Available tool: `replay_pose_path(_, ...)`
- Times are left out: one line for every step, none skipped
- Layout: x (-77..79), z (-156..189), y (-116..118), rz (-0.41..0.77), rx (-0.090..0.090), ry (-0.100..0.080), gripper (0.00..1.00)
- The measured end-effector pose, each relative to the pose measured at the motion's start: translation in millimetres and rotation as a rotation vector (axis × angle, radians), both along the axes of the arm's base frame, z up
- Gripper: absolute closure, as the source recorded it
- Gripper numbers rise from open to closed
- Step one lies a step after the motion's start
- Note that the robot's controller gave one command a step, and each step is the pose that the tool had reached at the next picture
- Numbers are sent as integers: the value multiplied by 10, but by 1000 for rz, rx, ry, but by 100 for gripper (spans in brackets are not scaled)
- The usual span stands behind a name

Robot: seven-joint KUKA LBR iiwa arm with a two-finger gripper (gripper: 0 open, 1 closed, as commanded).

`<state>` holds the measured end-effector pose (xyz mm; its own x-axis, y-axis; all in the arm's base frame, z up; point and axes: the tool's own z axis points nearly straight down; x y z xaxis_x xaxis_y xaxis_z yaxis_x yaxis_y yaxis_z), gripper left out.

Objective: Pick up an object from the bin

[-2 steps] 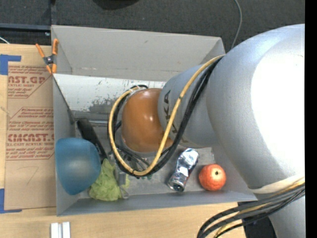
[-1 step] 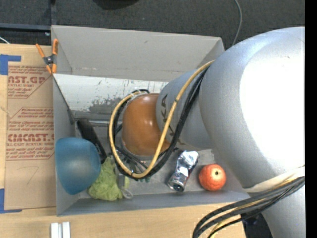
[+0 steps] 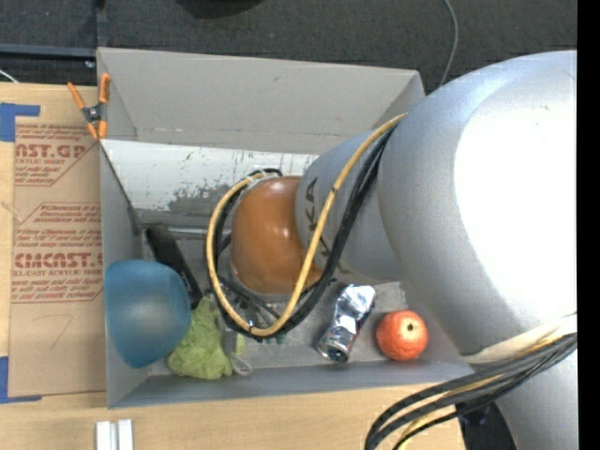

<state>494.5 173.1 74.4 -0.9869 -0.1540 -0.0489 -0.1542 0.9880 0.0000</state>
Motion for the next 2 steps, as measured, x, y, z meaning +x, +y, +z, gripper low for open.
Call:
replay_pose_path(-24, -16, -226, -54, 6, -8, 100)
replay_pose_path(-32, -18, -176, -53, 5, -9, 100)
